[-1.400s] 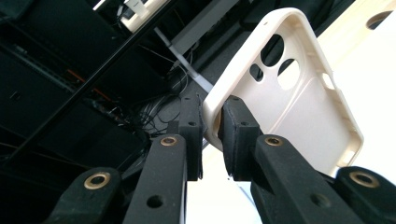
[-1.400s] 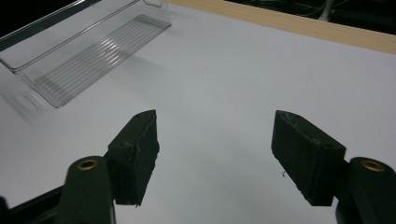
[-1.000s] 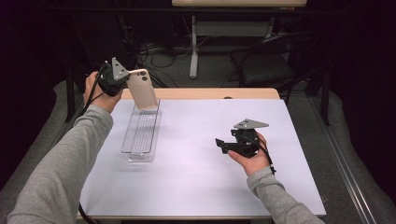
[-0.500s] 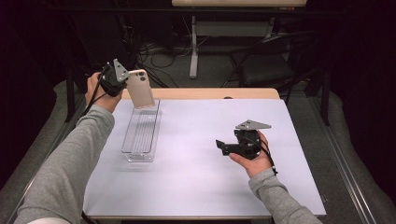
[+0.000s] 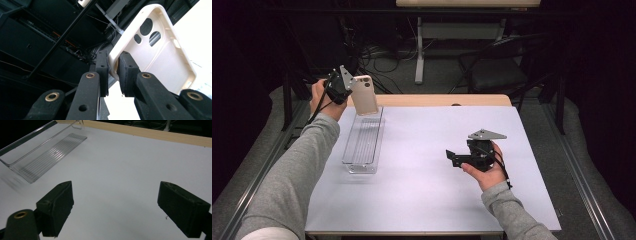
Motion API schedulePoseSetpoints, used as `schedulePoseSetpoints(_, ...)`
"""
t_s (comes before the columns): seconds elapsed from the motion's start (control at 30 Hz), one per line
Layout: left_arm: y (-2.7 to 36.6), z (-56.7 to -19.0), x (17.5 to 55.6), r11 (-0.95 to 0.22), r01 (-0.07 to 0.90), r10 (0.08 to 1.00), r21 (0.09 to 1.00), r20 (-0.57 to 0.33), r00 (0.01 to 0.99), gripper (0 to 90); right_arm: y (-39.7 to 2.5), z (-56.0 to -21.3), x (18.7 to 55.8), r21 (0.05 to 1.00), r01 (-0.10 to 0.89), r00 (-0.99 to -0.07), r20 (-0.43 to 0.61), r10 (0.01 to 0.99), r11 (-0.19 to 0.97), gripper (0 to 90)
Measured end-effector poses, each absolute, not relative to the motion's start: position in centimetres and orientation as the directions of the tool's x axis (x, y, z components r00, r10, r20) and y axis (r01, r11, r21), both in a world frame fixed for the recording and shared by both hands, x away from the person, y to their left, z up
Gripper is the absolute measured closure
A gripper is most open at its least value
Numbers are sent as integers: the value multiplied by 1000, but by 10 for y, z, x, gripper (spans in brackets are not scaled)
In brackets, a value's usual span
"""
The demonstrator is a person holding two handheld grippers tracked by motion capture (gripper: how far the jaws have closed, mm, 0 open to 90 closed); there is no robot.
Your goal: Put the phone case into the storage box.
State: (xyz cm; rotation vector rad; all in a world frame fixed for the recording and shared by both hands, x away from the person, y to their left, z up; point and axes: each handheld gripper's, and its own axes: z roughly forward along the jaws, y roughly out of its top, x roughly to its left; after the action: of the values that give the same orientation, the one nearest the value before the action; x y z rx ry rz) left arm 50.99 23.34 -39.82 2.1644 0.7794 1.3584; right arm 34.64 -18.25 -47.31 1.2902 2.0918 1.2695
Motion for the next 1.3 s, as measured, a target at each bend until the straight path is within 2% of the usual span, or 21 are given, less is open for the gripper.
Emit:
schedulePoseSetpoints(0.3,232,-415,512,-723,238,688,649,646,331,795,-184,-475,345,838,507,-536,120,836,204,45)
schedulePoseSetpoints(0.5,230,-422,513,-718,245,694,652,642,327,795,-182,-476,344,834,508,-548,121,828,214,28)
schedulePoseSetpoints(1.3,217,-441,518,-732,264,680,628,651,337,795,-186,-484,343,819,523,-553,115,825,237,22)
